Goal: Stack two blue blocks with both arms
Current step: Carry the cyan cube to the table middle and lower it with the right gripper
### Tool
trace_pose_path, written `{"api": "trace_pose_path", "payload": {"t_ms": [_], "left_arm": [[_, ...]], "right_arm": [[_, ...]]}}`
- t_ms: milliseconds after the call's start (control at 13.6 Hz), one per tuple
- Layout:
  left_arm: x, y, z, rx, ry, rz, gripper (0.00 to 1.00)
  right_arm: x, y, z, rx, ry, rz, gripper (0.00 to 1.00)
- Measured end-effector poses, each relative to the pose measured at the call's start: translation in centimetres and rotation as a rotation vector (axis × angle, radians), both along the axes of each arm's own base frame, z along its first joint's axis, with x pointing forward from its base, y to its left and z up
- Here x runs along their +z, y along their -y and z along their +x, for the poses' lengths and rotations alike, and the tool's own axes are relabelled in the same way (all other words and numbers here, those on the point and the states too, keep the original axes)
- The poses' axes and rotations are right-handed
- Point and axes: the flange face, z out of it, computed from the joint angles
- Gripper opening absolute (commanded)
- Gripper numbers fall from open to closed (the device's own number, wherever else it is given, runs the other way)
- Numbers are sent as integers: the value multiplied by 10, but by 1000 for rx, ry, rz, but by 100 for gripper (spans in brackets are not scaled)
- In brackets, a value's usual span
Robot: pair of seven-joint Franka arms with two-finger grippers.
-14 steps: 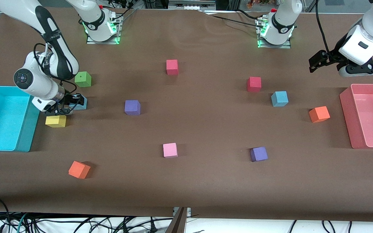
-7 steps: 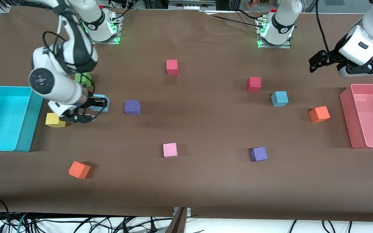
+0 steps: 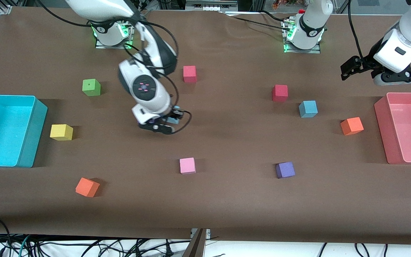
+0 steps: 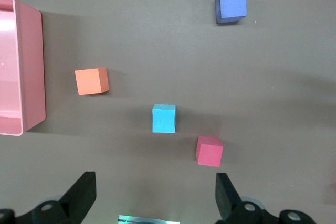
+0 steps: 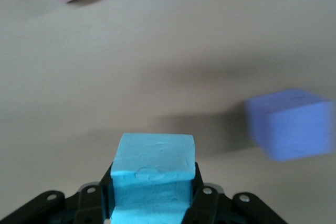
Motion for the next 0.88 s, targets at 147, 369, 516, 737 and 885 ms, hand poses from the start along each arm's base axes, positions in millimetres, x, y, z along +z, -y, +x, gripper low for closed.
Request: {"api": "trace_pose_path", "payload": {"t_ms": [147, 369, 516, 737, 885], "left_arm": [[-1, 0, 0, 0, -2, 0, 100], [-3, -2, 0, 3, -1, 0, 100], [-6, -2, 1, 4, -4, 0, 100], [-14, -6, 2, 12, -17, 0, 100], [-27, -17, 8, 31, -30, -3, 100]], "right_arm": [[-33, -27, -4, -8, 35, 31, 29], [-59, -38, -9, 1, 33, 35, 29], [-65, -40, -6, 4, 51, 49, 29], [-68, -44, -8, 82, 68, 49, 36], [-68, -47, -11, 120, 73, 48, 100]]}}
